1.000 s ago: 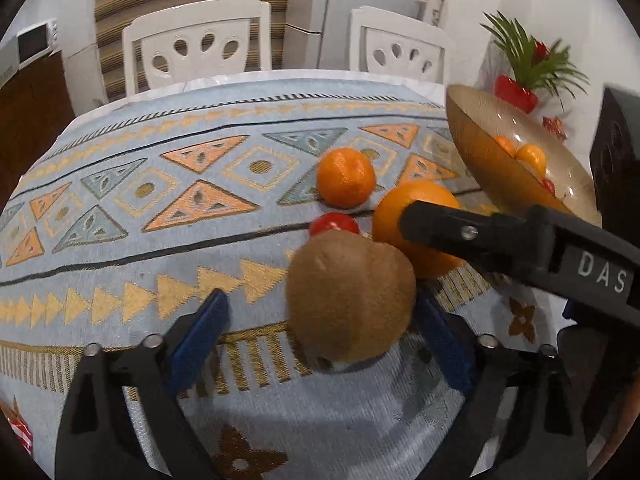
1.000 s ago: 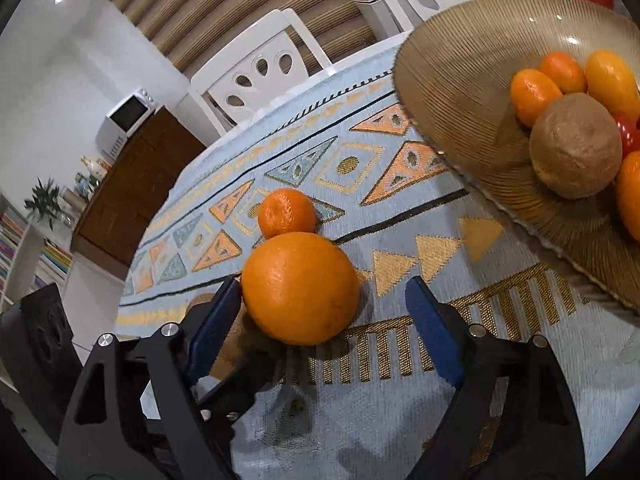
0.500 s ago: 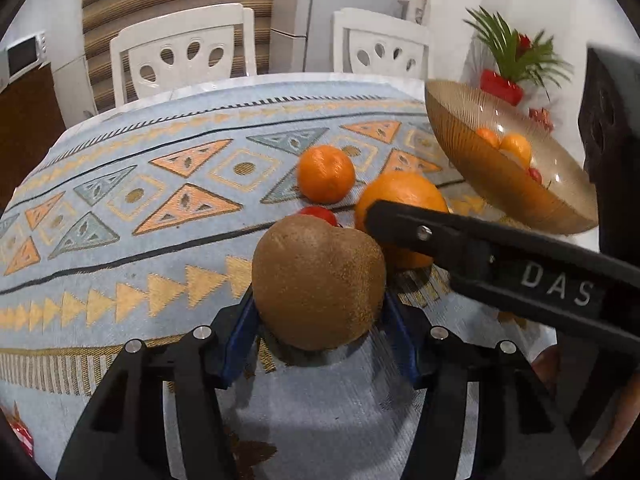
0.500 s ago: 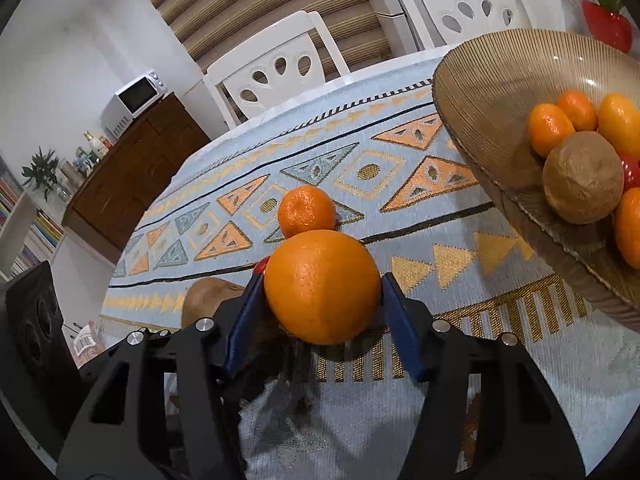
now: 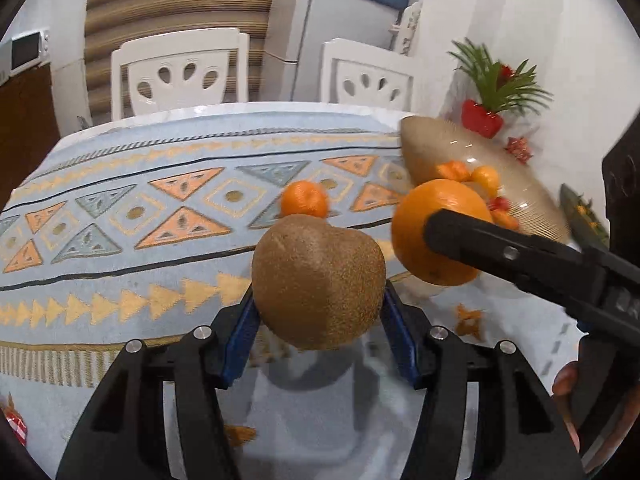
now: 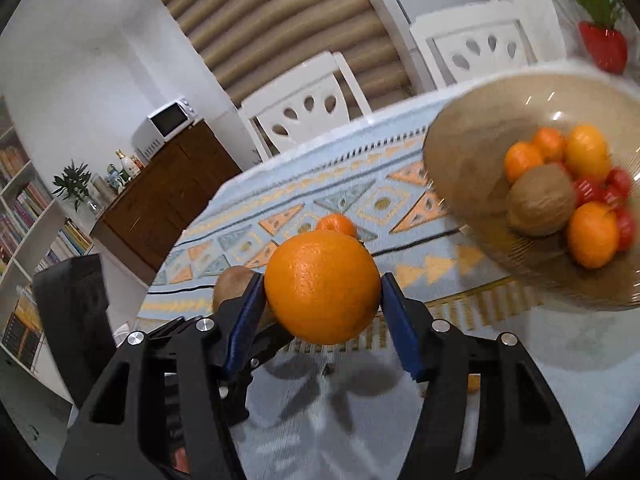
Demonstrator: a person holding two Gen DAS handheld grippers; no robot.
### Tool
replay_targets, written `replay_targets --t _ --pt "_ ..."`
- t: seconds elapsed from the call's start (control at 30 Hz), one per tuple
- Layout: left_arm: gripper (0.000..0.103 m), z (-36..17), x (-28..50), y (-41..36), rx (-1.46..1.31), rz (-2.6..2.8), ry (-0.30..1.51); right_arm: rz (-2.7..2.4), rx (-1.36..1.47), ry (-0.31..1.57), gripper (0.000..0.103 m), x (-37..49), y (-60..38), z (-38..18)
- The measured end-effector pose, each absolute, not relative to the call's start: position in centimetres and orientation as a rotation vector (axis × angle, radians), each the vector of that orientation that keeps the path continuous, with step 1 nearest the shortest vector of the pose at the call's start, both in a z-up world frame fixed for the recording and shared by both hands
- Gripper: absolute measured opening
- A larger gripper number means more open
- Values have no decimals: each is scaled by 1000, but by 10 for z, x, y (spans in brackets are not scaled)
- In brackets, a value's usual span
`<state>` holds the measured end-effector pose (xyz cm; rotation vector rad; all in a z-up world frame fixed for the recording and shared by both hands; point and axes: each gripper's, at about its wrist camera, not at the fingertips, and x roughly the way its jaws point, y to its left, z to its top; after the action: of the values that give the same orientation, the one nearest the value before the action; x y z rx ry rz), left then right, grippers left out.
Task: Organize fruits
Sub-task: 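Carry the orange and brown fruit into the amber glass bowl and open both tools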
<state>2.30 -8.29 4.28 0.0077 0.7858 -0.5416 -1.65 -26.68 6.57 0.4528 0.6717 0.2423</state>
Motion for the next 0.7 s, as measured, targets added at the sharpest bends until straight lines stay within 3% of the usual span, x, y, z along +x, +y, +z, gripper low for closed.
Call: replay_targets --t 0.37,0.7 --pt "56 133 28 -163 16 -700 701 34 413 574 60 -47 -376 142" --pt "56 145 76 -251 1 -789 756 -124 444 631 60 -35 -453 124"
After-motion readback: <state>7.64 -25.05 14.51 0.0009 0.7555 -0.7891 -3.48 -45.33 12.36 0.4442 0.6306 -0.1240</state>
